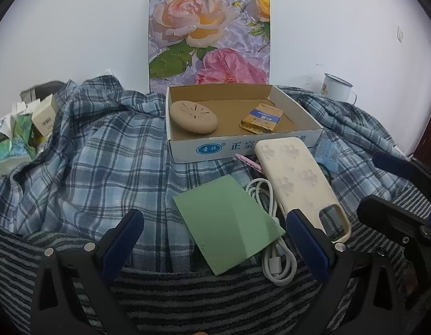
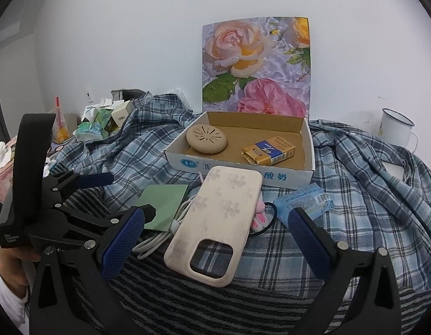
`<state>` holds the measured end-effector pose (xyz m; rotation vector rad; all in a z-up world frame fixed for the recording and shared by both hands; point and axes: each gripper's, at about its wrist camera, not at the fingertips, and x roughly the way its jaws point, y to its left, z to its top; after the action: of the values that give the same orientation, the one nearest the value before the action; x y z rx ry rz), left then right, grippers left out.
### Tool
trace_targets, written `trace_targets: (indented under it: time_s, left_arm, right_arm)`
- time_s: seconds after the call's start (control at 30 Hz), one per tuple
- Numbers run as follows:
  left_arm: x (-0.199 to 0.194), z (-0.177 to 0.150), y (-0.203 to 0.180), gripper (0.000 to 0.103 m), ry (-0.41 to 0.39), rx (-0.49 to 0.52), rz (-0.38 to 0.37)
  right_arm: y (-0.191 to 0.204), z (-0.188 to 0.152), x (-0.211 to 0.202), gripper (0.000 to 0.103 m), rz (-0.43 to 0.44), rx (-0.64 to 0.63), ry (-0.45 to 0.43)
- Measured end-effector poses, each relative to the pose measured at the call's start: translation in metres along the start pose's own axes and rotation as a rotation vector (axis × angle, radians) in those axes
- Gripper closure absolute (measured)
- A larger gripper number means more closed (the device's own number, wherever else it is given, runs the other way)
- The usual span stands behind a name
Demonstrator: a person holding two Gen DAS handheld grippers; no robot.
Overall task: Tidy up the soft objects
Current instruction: 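Grasp the green card with the left gripper and lift it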
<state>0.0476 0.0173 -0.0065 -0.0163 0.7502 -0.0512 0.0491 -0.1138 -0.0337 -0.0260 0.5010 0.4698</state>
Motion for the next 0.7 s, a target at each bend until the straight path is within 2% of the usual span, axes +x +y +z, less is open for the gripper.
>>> trace_targets:
  time_s: [0.33,0.47,0.6,0.7]
  left_arm:
    - [0.004,-0.001,0.004,0.0,0.07,-0.009,-0.042]
    - [0.0,-0.005,0.003,0.0,0.09,0.014,-0.057]
    - [-0.003,-0.005,0.0,0.0,0.119,0.075,-0.132]
    - [-0.005,-0.002,0.001,0.0,0.117,0.116,-0.103]
  right_arm:
    - [-0.004,-0.001,0.004,0.0,0.026,0.033,0.02]
    - [-0.006,-0.001,0.001,0.0,0.027,0.045,0.011]
    - [-0.005,-0.001,0.001,0.0,0.031,0.044,0.008]
    - [-0.005,-0.001,0.002,0.0,0.036,0.045,0.015]
